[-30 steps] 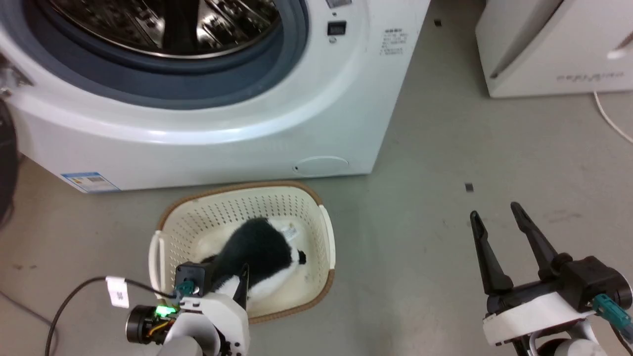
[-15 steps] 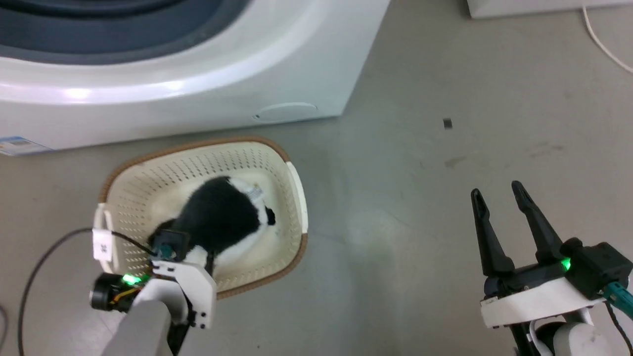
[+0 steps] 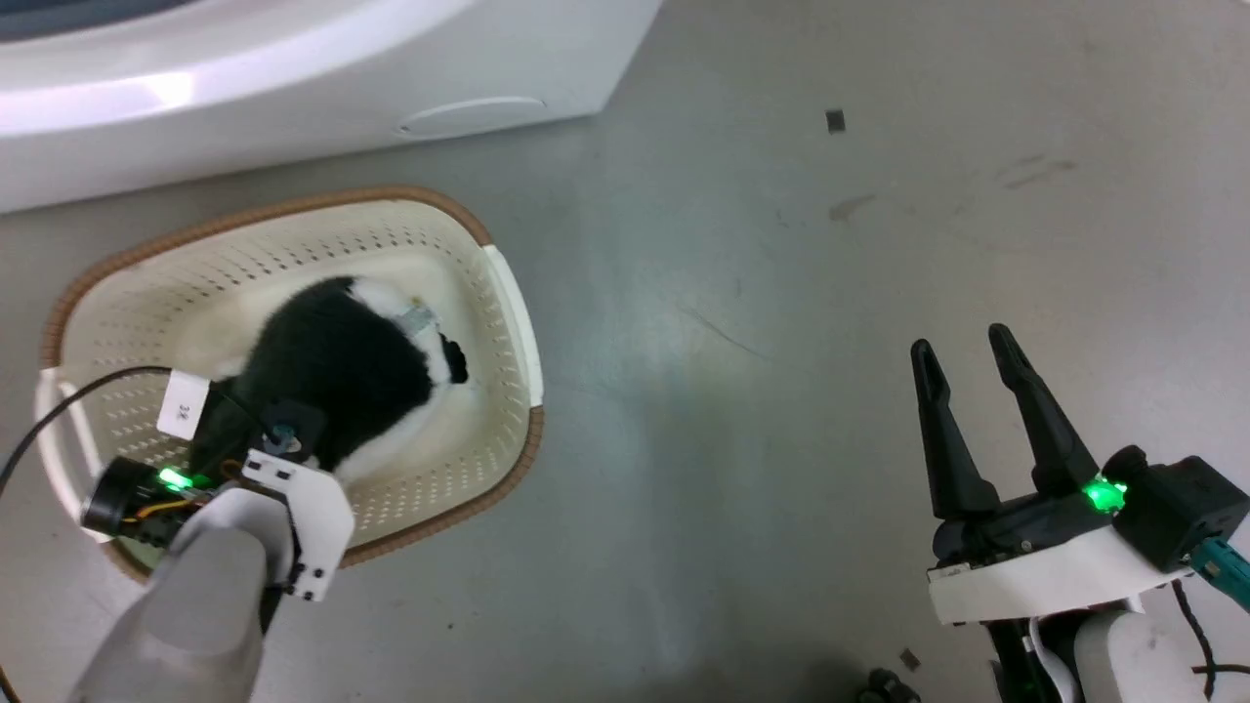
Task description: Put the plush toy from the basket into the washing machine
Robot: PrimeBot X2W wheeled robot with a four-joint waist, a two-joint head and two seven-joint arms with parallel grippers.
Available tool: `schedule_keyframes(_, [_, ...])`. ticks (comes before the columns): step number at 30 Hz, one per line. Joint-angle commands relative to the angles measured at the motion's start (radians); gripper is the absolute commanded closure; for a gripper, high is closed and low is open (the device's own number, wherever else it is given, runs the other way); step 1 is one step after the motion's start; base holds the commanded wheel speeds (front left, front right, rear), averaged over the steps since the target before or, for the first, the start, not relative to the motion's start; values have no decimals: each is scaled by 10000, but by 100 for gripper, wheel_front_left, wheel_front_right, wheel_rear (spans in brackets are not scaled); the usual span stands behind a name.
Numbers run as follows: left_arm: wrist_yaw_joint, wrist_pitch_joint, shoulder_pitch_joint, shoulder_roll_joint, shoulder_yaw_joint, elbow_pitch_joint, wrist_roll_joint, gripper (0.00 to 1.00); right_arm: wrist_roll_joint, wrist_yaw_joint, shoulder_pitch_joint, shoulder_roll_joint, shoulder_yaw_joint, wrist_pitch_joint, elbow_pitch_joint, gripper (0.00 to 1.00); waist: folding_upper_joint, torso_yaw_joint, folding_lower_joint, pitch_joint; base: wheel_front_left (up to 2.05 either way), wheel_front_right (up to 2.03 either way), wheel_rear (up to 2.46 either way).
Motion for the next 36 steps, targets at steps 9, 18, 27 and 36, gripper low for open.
schedule_keyframes(9, [44,247,-1315,716,-668,1170,126,0,551,-9,-363,-1,317,-266,-17,0,0,-584,-2,1145,0,0,0])
schedule_keyframes(18, [-36,23,-2155,954,-1077,2120,-106,100,917,-9,-654,-1,435,-453,44,0,0,-868,-2,1887,0,0,0])
schedule_keyframes(27, [-27,-538,-2008,669,-1030,2353,-513,100,847,-9,-704,-1,323,-496,178,0,0,-724,-2,1361,0,0,0])
schedule_keyframes(36, [-77,-1594,-1284,-105,-831,2296,-1062,100,418,-9,-487,-1,-9,-496,452,0,0,-127,-2,-256,0,0,0])
